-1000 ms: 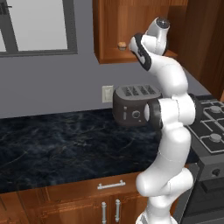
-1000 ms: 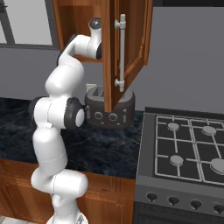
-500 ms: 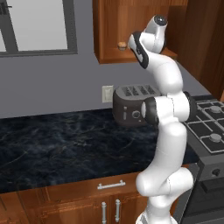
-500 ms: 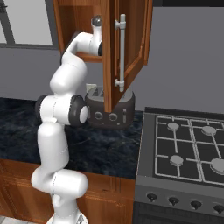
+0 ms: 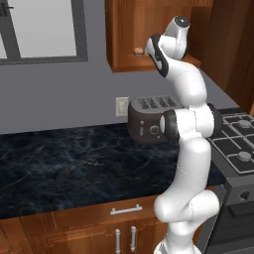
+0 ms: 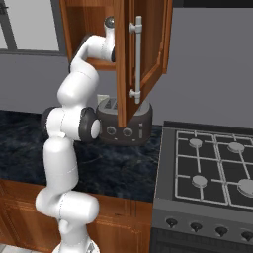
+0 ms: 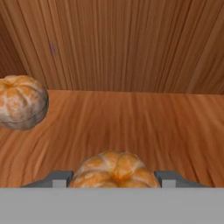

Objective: Pick the tangerines from the cabinet and place them in one bowl. Pick the lemon wedge from the sink and place it in the other bowl.

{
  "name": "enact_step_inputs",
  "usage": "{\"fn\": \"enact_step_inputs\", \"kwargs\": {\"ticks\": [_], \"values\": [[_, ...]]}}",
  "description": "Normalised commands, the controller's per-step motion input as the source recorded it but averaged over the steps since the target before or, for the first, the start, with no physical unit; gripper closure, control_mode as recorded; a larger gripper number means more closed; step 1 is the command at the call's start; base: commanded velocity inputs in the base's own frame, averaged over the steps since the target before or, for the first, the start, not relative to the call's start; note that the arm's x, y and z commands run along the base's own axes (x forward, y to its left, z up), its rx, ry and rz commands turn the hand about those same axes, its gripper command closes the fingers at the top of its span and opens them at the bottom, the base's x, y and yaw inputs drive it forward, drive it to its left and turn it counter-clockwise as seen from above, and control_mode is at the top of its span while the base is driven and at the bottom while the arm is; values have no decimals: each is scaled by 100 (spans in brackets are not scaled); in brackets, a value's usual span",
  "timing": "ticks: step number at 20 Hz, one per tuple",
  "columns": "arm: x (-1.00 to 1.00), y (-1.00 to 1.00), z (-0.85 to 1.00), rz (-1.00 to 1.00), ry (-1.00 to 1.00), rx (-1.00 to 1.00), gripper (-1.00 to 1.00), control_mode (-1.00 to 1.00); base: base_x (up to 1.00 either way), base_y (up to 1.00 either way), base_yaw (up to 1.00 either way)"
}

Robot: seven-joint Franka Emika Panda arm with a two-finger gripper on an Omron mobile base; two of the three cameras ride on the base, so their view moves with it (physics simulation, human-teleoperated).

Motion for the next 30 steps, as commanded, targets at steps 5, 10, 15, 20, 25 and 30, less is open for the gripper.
{"fn": "enact_step_inputs", "kwargs": {"ticks": [5,10,15,20,25,30], "values": [[0,-1,-28,0,0,0,100,-100,0,0,0],[0,0,-39,0,-7,0,100,-100,0,0,0],[0,0,-38,0,-13,0,100,-100,0,0,0],[-2,0,-11,0,-10,0,100,-100,0,0,0],[-19,0,11,0,-1,0,100,-100,0,0,0],[-39,0,32,-3,0,2,100,-100,0,0,0]]}}
